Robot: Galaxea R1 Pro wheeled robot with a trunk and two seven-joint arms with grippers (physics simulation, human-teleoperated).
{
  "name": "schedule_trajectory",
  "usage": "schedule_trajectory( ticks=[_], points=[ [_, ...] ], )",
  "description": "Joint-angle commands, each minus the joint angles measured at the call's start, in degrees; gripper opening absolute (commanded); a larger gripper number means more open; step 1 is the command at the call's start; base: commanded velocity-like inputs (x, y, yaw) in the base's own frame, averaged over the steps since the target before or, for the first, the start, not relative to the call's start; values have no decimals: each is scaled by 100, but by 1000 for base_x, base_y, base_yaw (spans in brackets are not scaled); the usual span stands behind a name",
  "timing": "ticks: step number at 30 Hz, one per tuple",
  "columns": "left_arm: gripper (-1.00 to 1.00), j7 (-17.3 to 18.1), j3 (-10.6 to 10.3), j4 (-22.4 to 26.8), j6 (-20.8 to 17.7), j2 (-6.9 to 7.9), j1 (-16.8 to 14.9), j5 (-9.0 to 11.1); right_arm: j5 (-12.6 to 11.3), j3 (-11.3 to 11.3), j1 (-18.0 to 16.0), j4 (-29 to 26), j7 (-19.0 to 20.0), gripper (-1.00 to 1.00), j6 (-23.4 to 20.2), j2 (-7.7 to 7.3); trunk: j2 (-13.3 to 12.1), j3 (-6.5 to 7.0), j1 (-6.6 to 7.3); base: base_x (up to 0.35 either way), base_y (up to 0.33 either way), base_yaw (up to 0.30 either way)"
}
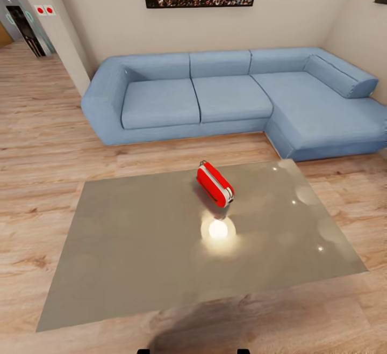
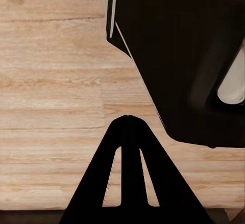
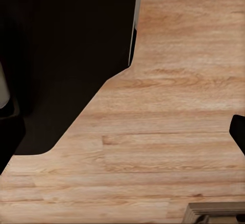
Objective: Turn on the radio receiver that's on the table in the living room.
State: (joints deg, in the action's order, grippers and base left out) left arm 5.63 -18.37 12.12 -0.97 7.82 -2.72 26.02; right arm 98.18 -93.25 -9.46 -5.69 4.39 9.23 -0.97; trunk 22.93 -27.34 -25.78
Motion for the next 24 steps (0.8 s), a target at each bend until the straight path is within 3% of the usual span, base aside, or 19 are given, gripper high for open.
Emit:
schedule_trajectory(
  ticks=[1, 11, 24],
  points=[
    [-100, 0, 0, 0, 0, 0, 0, 0, 0, -4, 0, -1, 0, 100, 0, 0, 0, 8, 0, 0, 0, -188],
    [-100, 0, 0, 1, 0, 0, 0, 0, -3, -26, -2, 2, 0, 100, -3, 0, 0, 80, 0, 0, 0, -159],
    [-100, 0, 0, 1, 0, 0, 0, 2, -9, -42, -1, 0, 0, 100, 8, 0, 0, 146, 0, 0, 0, -8]
  ],
)
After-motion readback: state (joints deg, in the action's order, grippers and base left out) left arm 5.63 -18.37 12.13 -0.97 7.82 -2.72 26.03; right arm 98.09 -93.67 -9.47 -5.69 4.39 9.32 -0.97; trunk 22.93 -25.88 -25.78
